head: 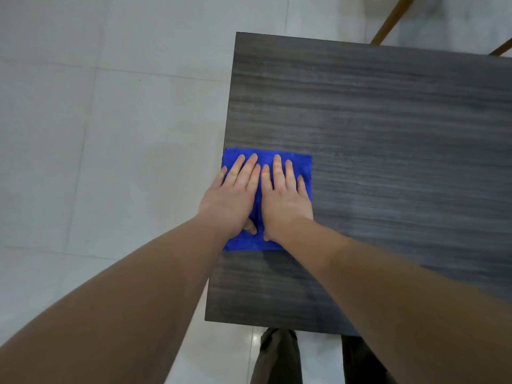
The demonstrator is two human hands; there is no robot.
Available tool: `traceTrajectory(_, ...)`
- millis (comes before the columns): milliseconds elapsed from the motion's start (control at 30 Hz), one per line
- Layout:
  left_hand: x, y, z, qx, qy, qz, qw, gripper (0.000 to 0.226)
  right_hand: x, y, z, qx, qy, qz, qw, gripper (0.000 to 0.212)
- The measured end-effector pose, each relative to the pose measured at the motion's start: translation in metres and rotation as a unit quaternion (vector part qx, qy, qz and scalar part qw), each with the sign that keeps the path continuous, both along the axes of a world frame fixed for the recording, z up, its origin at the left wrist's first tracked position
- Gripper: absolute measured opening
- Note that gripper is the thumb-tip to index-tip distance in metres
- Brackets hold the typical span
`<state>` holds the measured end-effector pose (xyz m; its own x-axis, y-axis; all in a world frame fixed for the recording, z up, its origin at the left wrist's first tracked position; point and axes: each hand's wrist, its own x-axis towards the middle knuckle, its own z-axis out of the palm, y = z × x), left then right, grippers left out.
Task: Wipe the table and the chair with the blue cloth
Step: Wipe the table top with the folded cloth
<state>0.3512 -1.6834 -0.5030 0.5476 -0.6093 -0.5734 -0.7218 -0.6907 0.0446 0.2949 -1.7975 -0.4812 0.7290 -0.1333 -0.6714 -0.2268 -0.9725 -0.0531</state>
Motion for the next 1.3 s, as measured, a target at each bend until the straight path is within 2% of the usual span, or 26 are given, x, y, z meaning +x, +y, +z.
traceTrajectory(233, 0.022, 0.022, -0.003, 0.001, -0.003, -0.027, 1.0, 0.132, 0.017, 0.023, -0.005, 0.009, -0.006, -0.03, 0.999, 0.128)
traceTrajectory(467, 0.031, 0.021, -0.002, 0.004, -0.002, -0.046, 0.999, 0.13, 0.022, 0.019, -0.007, 0.009, -0.006, -0.02, 1.0, 0.128)
traceTrajectory(633, 0.055, 0.013, 0.0, 0.013, -0.009, -0.052, 0.999, 0.132, 0.044, 0.011, -0.011, -0.006, -0.013, -0.007, 1.0, 0.142)
traceTrajectory(833, 0.075, 0.004, 0.0, 0.024, -0.006, -0.053, 0.998, 0.134, 0.064, 0.001, -0.014, -0.006, -0.012, 0.0, 1.0, 0.147)
traceTrajectory(1067, 0.071, -0.008, 0.002, 0.045, -0.025, -0.061, 0.997, 0.134, 0.058, -0.008, -0.017, 0.011, -0.046, -0.006, 0.999, 0.146)
traceTrajectory(1300, 0.053, -0.043, 0.002, 0.058, -0.03, -0.047, 0.997, 0.133, 0.045, -0.041, -0.014, 0.01, -0.042, -0.005, 0.999, 0.145)
